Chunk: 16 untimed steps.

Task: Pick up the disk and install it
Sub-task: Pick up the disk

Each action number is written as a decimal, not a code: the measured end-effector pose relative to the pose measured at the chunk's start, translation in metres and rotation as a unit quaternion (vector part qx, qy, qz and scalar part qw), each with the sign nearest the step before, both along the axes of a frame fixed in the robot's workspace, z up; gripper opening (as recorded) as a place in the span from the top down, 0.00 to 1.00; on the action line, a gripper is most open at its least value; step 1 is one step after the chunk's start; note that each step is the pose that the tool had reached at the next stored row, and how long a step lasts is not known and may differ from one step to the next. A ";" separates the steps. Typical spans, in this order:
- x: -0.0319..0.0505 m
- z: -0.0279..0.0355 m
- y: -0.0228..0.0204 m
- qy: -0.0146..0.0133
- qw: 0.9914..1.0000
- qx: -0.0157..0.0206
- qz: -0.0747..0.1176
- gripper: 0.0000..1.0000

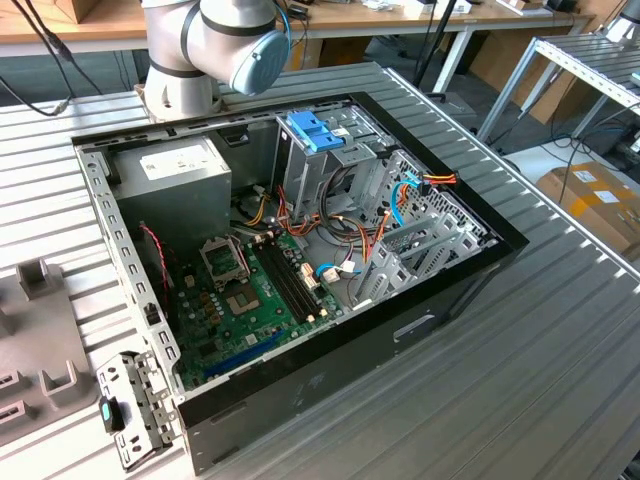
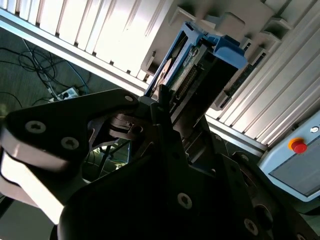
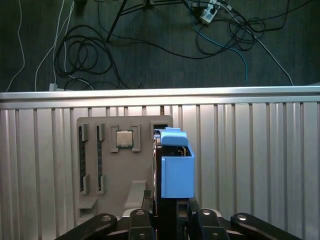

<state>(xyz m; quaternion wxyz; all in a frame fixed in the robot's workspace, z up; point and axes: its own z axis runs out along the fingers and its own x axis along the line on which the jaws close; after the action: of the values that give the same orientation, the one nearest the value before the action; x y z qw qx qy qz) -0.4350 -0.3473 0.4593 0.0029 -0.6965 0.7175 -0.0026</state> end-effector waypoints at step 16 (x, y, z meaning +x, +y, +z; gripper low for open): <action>0.0000 0.0204 0.0000 0.000 1.000 0.000 0.000 0.65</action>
<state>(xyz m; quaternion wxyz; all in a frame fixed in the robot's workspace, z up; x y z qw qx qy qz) -0.4350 -0.3473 0.4797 0.0029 -0.6965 0.7175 -0.0026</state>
